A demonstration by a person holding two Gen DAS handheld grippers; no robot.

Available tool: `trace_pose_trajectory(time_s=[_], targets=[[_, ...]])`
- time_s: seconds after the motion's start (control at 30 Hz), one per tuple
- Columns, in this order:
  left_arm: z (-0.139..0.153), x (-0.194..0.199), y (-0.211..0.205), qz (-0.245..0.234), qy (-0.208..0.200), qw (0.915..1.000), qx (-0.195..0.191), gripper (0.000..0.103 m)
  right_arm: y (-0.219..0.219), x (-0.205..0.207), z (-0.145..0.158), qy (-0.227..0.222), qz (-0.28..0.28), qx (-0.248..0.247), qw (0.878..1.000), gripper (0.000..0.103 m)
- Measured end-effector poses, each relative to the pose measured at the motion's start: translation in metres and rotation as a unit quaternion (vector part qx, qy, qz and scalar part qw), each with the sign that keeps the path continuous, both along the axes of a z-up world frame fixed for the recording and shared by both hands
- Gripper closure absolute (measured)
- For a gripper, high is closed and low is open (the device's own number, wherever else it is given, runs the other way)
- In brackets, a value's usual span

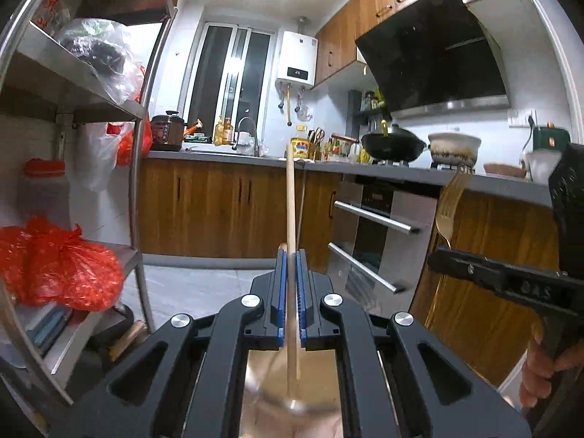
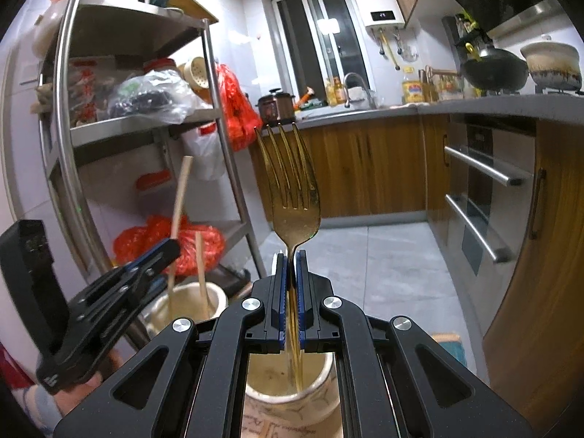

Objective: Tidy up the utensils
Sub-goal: 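Release the chopstick into the large pot while the right tool releases the fork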

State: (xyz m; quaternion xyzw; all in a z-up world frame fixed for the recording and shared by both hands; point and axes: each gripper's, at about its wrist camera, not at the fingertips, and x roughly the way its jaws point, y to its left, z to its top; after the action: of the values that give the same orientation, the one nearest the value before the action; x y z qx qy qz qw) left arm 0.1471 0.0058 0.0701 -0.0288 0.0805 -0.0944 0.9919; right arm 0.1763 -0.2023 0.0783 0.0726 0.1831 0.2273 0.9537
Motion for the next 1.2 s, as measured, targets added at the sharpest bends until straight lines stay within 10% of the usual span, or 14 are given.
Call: trace_pose_trajectory(time_s=[0.63,1.0,1.2], targets=[[-0.024,-0.021,0.016,-0.004,0.050,0.9987,-0.001,0.096,-0.008,0.006,-0.025,0.044,-0.030,-0.002,0.999,0.097],[-0.026,-0.024,0.021,0.000,0.051,0.9986,-0.013,0.063,-0.007,0.009,-0.024,0.040,-0.039,-0.006,0.998,0.097],[-0.028,-0.023,0.021,0.003,0.059,0.9982,-0.012,0.061,-0.011,0.009,-0.023,0.042,-0.042,0.001,0.998,0.076]])
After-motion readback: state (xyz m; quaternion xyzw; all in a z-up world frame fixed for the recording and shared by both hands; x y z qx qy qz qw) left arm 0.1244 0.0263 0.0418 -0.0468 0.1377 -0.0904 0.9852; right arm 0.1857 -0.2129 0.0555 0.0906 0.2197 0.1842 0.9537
